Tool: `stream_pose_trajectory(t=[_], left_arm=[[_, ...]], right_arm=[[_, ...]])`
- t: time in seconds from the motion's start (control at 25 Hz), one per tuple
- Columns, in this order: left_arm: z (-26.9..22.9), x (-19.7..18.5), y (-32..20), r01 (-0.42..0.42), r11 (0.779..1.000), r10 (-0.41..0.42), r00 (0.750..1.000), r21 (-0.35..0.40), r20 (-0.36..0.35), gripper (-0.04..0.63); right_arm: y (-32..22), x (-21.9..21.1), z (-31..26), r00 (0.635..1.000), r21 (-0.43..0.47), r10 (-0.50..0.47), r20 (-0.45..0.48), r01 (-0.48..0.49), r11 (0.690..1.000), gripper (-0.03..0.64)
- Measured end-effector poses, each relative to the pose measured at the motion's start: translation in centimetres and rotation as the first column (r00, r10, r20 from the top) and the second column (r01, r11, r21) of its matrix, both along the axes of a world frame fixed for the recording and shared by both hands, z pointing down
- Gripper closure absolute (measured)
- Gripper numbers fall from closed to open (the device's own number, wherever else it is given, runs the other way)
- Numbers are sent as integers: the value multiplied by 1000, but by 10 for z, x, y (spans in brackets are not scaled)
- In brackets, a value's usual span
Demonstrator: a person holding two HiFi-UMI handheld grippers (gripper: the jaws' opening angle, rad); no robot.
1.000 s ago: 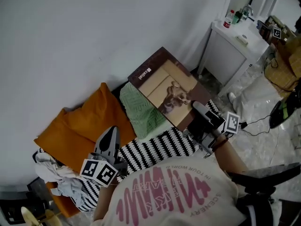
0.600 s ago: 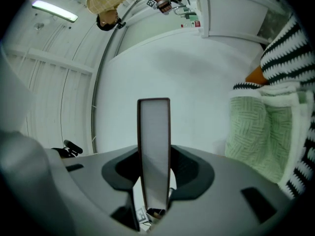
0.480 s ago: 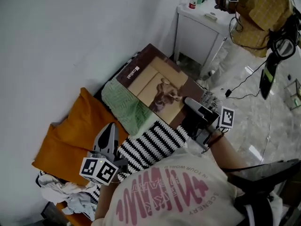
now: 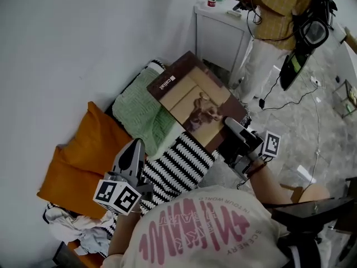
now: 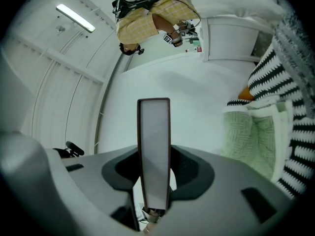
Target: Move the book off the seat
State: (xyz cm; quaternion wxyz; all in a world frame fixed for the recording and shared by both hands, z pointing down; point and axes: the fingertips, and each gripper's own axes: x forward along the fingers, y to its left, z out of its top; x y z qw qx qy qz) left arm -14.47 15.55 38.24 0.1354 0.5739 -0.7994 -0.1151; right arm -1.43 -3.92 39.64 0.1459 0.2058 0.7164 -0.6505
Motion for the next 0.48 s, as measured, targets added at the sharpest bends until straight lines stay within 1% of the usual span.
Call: stream_pose_trajectory(t=[0.08, 0.16, 0.2, 0.28, 0.32, 0.36, 0.4, 0.44, 0.48], left_arm=[[2, -27, -2, 28, 1000, -28, 997, -2, -68, 586], [3, -48, 8, 89, 996, -89, 987, -3, -131, 586], [0, -58, 19, 127, 992, -126, 983, 1, -136, 587], [-13, -84, 48, 201, 979, -198, 975, 21, -103, 587], [-18, -94, 68, 256, 966, -252, 963, 30, -96, 586], [-22, -93, 95, 348, 937, -343, 933, 29, -107, 586], [-23, -85, 125, 456, 890, -450, 884, 20, -124, 586], [-25, -78, 151, 530, 848, -524, 841, 10, -133, 586], [-28, -77, 167, 557, 830, -552, 823, 7, -133, 586]], right_arm=[[-2, -36, -7, 998, 2, -33, -53, 33, 999, 456], [5, -76, -13, 988, -13, -103, -112, 103, 995, 456], [13, -96, -15, 981, -17, -150, -126, 149, 989, 456], [37, -143, -21, 962, 2, -244, -120, 246, 969, 456], [56, -165, -25, 944, 13, -306, -119, 310, 951, 456], [83, -186, -27, 907, 13, -401, -128, 406, 914, 456], [112, -203, -26, 849, 1, -509, -141, 514, 858, 456], [137, -214, -25, 800, -15, -582, -148, 586, 810, 454], [152, -217, -25, 779, -28, -609, -147, 612, 790, 455]])
